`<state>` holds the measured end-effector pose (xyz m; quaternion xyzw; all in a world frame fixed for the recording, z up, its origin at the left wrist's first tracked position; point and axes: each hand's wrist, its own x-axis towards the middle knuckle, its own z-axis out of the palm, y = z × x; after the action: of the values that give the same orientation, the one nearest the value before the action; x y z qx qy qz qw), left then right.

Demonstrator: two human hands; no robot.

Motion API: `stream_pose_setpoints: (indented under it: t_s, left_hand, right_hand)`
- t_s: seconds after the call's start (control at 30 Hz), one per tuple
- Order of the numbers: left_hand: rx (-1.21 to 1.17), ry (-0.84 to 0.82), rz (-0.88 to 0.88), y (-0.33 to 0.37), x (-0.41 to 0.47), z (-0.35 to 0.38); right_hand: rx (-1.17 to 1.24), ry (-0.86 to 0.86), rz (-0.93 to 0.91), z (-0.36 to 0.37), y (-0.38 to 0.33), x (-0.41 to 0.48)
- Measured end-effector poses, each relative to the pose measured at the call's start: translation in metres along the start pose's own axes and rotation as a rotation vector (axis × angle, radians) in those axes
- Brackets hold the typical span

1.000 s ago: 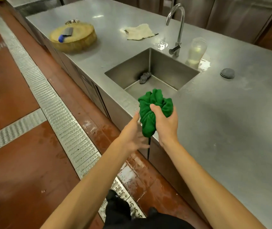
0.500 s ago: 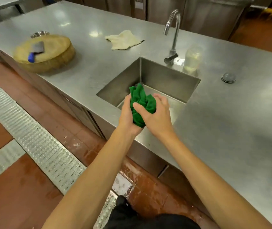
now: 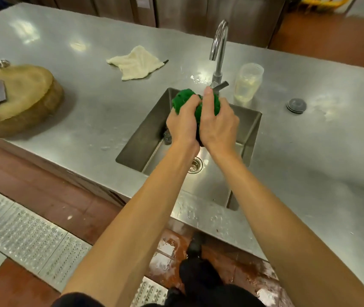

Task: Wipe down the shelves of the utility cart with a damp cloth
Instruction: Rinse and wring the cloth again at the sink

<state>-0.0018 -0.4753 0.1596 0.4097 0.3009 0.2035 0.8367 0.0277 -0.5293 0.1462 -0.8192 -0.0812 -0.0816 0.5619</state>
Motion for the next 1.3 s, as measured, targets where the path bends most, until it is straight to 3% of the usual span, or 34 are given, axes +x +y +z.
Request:
stream_pose_setpoints:
  t_s: [0.27,0.53,0.6,0.7,0.8,0.87,0.93,1.0,1.1,1.17,1.3]
  left_hand:
    - [0.312,-0.075,0.246,0.025,0.075,0.039]
    - [0.395,-0.025,0.211,0.005,0.12,0.057]
    - [0.307,0.065,0.13,0.001,0.13,0.053]
    - [0.076,0.178,-0.1,-0.002,0.148,0.042]
    - [0.024,0.138,-0.325,0.002,0.154,0.033]
    - [0.058,0.093,-0.405,0.002,0.151,0.031]
    - [0.089,0.045,-0.422,-0.002,0.147,0.032]
    - [0.099,-0.001,-0.432,-0.006,0.142,0.035]
    - [0.131,0.054,-0.344,-0.006,0.141,0.04]
    - [0.176,0.084,-0.21,-0.003,0.142,0.044]
    - [0.407,-0.025,0.032,0.0,0.145,0.053]
  right_hand:
    - [0.204,-0.183,0.266,0.029,0.008,0.081]
    - [0.244,-0.318,0.477,0.036,0.036,0.123]
    - [0.186,-0.382,0.441,0.038,0.042,0.124]
    - [0.094,-0.372,0.166,0.032,0.054,0.113]
    - [-0.2,-0.421,-0.252,0.019,0.068,0.09]
    - [-0.461,-0.517,-0.388,0.023,0.073,0.081]
    - [-0.618,-0.467,-0.367,0.033,0.071,0.075]
    - [-0.653,-0.301,-0.3,0.042,0.068,0.079]
    - [-0.69,-0.203,-0.206,0.047,0.067,0.091]
    - [-0.646,-0.2,-0.141,0.046,0.065,0.098]
    - [-0.356,-0.279,-0.029,0.039,0.052,0.109]
